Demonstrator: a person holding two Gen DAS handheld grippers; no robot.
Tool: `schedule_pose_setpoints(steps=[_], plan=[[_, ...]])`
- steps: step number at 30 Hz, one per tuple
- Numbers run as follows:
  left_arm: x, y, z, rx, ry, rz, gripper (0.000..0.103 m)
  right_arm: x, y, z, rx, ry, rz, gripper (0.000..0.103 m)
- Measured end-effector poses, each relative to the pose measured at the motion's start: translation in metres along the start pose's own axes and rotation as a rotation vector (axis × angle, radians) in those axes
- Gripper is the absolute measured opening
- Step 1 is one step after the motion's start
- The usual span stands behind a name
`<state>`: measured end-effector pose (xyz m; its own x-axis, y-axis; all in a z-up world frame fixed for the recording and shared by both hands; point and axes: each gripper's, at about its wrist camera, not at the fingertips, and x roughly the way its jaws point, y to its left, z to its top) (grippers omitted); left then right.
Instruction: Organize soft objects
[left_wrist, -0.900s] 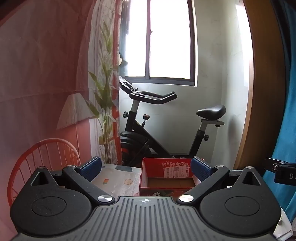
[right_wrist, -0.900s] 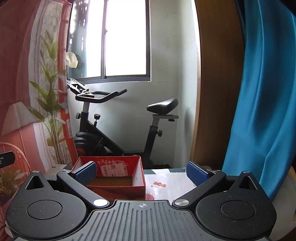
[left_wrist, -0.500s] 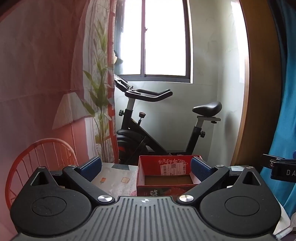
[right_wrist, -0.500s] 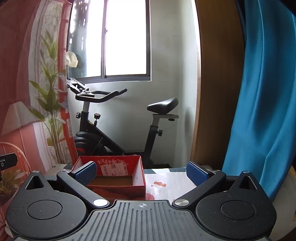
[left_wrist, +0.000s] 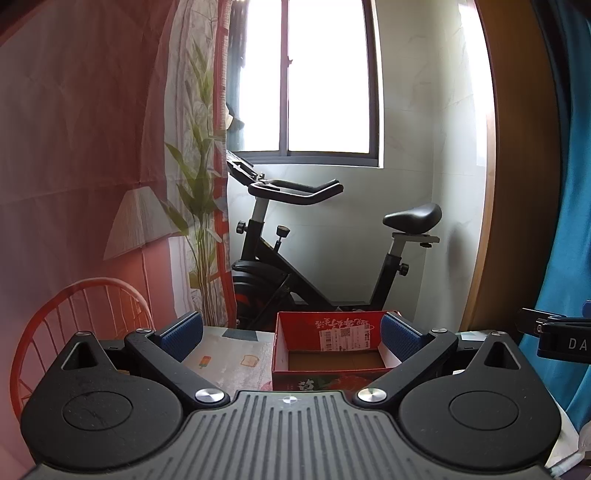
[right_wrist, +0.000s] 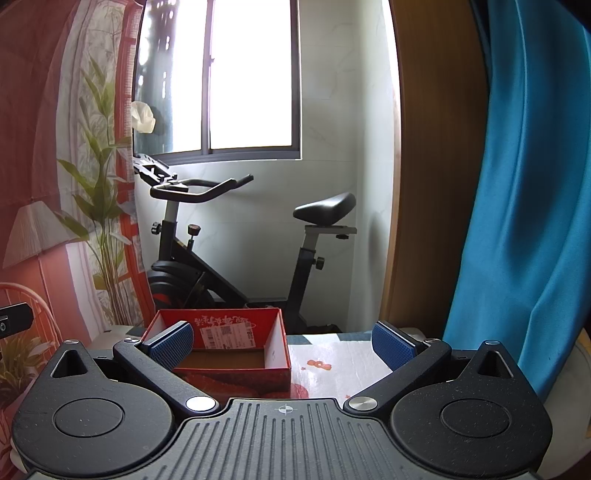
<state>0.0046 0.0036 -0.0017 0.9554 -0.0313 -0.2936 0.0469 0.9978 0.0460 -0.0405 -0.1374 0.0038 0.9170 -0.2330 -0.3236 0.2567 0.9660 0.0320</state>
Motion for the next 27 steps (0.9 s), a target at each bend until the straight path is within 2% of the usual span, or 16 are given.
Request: schedule_pose_setpoints(steps=[27], plan=[[0.0006, -0.0001, 0.0001, 0.002, 0.007, 0.008, 0.103, 0.0017, -0.0012, -0.0002, 0.001, 0.003, 0.0, 0.103]])
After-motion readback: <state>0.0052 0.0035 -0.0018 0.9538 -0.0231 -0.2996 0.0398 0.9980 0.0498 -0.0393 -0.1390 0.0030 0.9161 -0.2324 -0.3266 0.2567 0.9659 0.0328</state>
